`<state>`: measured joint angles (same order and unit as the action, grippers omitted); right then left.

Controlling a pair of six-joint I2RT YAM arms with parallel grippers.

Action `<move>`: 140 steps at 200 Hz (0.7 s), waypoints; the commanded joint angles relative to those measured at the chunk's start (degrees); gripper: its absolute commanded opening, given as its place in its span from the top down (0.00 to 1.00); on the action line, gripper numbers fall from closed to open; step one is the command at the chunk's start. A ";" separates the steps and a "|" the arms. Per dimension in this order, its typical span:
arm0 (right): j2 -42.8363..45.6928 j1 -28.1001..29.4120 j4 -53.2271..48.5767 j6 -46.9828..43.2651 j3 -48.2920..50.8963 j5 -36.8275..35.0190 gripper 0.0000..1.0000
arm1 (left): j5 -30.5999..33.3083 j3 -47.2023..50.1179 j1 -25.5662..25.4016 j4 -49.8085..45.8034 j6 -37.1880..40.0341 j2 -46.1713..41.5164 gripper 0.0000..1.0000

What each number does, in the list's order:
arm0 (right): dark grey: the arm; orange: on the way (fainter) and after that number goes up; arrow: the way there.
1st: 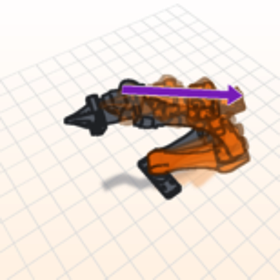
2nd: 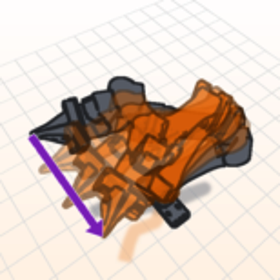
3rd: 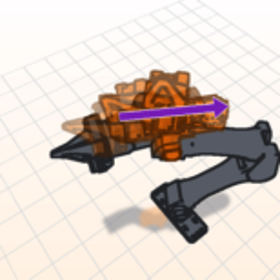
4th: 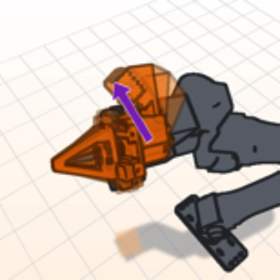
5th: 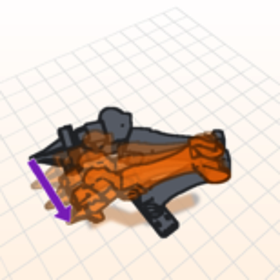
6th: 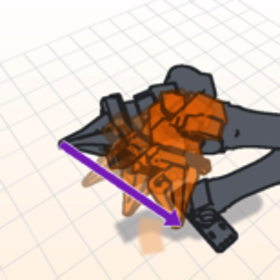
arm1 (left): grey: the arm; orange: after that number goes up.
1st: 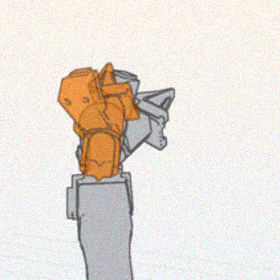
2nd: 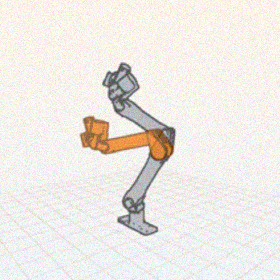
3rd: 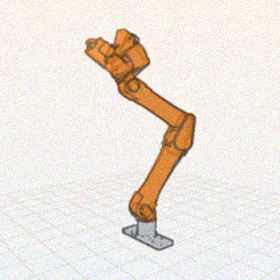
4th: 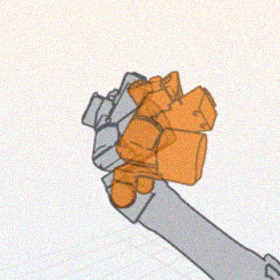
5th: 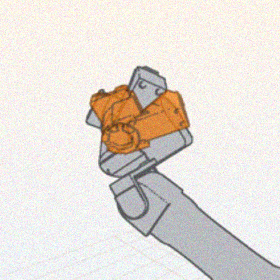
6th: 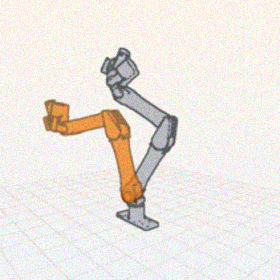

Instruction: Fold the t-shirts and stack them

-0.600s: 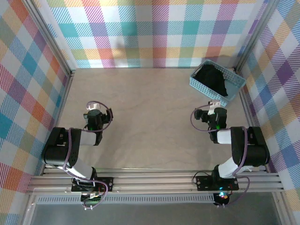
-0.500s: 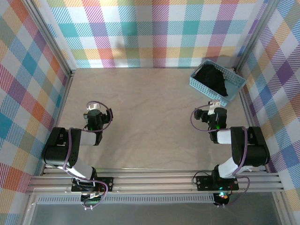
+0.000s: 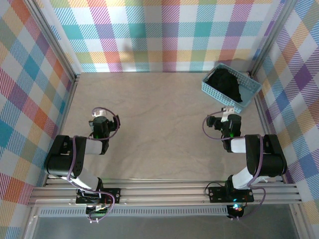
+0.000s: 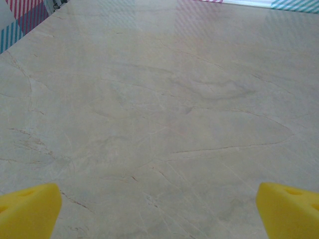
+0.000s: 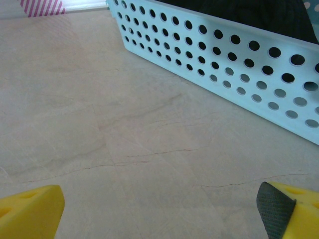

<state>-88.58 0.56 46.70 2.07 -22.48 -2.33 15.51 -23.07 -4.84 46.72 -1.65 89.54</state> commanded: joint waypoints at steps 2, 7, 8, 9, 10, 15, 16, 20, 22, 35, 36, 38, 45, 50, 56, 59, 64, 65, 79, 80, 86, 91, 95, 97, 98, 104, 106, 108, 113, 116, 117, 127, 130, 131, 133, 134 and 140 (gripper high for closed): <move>0.62 -0.10 1.82 -0.66 -0.55 0.50 0.00 | 0.47 0.47 -0.43 2.07 0.60 -0.06 0.00; 0.60 -0.05 1.82 -0.66 -0.55 0.57 0.00 | 0.49 0.47 -0.39 2.14 0.60 -0.13 0.00; 0.60 -0.08 1.77 -0.66 -0.55 0.57 0.00 | 0.49 0.52 -0.41 2.23 0.60 -0.10 0.00; 0.64 -0.10 1.84 -0.66 -0.55 0.57 0.00 | 0.49 0.50 -0.42 2.28 0.60 -0.12 0.00; 0.71 -0.06 1.87 -0.66 -0.50 0.53 0.00 | 0.49 0.54 -0.43 2.30 0.60 -0.18 0.00; 0.76 -0.06 2.22 -0.66 -0.27 0.44 0.00 | 0.58 0.73 -0.43 2.73 0.55 -0.47 0.00; 0.81 -0.09 2.46 -0.66 -0.19 0.28 0.00 | 0.67 0.74 -0.43 2.70 0.53 -0.62 0.00; 1.21 0.09 3.23 -0.35 0.03 -0.83 0.00 | 0.88 0.48 -0.43 1.94 0.57 -1.63 0.00; 1.80 0.20 3.03 -0.34 0.06 -1.74 0.00 | 0.83 0.30 -0.50 0.69 0.59 -2.41 0.00; 9.33 2.47 -8.97 -0.90 -3.04 -8.33 0.00 | 3.84 -2.08 -2.40 -8.25 2.13 -8.96 0.00; 9.93 2.71 -10.56 -1.04 -3.42 -8.80 0.00 | 4.10 -2.34 -2.69 -8.68 2.24 -9.56 0.00; 10.97 3.31 -12.83 -1.33 -4.39 -9.97 0.00 | 5.37 -2.84 -3.30 -10.71 2.54 -10.68 0.00; 14.83 5.35 -17.80 -1.12 -7.10 -13.01 0.00 | 8.62 -3.88 -5.19 -13.43 2.75 -14.53 0.00; 17.85 6.37 -19.22 0.09 -9.01 -13.96 0.00 | 9.28 -3.91 -5.98 -12.23 2.16 -17.12 0.00; 20.16 7.10 -22.07 3.81 -12.00 -15.23 0.00 | 10.70 -4.67 -7.01 -10.90 1.48 -19.67 0.00; 20.95 7.10 -24.24 6.37 -14.10 -15.27 0.00 | 12.07 -5.57 -7.55 -11.03 0.85 -20.61 0.00; 21.48 6.90 -29.40 10.47 -18.26 -14.32 0.00 | 14.62 -8.39 -8.16 -14.20 -1.36 -22.01 0.00; 21.46 6.82 -30.62 11.14 -19.03 -13.95 0.00 | 15.29 -9.23 -8.20 -15.52 -2.27 -22.33 0.00; 19.14 3.87 -48.41 18.89 -33.68 -6.57 0.00 | 18.08 -26.59 -6.73 -49.73 -20.91 -23.20 0.00; 18.92 3.77 -49.62 19.62 -34.65 -6.86 0.00 | 18.34 -28.26 -6.53 -52.49 -22.72 -23.01 0.00; 17.01 3.50 -56.31 23.92 -39.36 -9.85 0.00 | 20.56 -35.93 -5.52 -64.87 -31.92 -20.92 0.00; 15.19 3.03 -57.58 25.30 -42.14 -10.03 0.00 | 19.58 -39.64 -4.03 -69.85 -36.25 -18.76 0.00; 13.64 2.30 -57.58 25.08 -44.04 -8.44 0.00 | 14.38 -42.26 -2.52 -71.01 -37.02 -16.90 0.00; 12.69 1.87 -57.70 25.00 -45.08 -7.68 0.00 | 11.56 -43.62 -1.77 -71.14 -37.24 -15.96 0.00; 12.22 1.71 -57.78 25.00 -45.58 -7.42 0.00 | 10.86 -43.94 -1.28 -71.15 -37.35 -15.75 0.00; 9.48 1.11 -59.71 25.82 -49.78 -7.72 0.05 | 1.80 -47.36 0.75 -71.12 -38.31 -12.70 0.00; 8.27 0.98 -60.96 26.24 -51.13 -8.23 0.06 | -0.39 -48.46 1.16 -71.01 -38.60 -11.79 0.00; 7.33 0.90 -62.15 26.83 -52.85 -9.06 0.07 | -2.08 -49.57 1.28 -71.01 -38.71 -10.93 0.00; 4.31 0.54 -65.34 28.21 -56.79 -10.67 0.08 | -5.15 -52.20 1.13 -70.96 -38.93 -9.00 0.00; 2.72 0.31 -67.19 28.92 -59.15 -11.19 0.08 | -6.34 -53.68 0.74 -70.86 -39.11 -8.10 0.00; 2.23 0.23 -67.58 29.07 -59.86 -11.24 0.08 | -6.79 -54.20 0.68 -70.74 -39.07 -7.86 0.00; -3.71 -0.49 -71.61 29.05 -67.14 -11.40 0.08 | -11.82 -58.14 -1.09 -68.80 -38.42 -5.68 0.00; -5.50 -0.55 -72.99 29.03 -69.18 -11.73 0.08 | -13.21 -59.10 -1.65 -68.20 -38.13 -5.04 0.00; -6.06 -0.55 -73.47 29.08 -70.06 -11.91 0.08 | -13.66 -59.54 -1.83 -68.14 -38.02 -4.84 0.00; -7.24 -0.64 -74.26 29.17 -71.45 -12.26 0.07 | -14.61 -60.36 -2.25 -67.89 -37.89 -4.42 0.00; -7.85 -0.64 -74.81 29.19 -72.08 -12.39 0.07 | -15.01 -60.74 -2.44 -67.85 -37.81 -4.18 0.00; -11.17 -1.06 -77.50 29.54 -76.30 -13.22 0.05 | -17.14 -63.34 -3.73 -68.02 -37.40 -2.81 0.00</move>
<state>-87.33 0.58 -9.82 26.09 -88.60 -12.47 14.50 -80.97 -4.47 -10.20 -33.87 80.34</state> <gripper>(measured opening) 0.927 0.999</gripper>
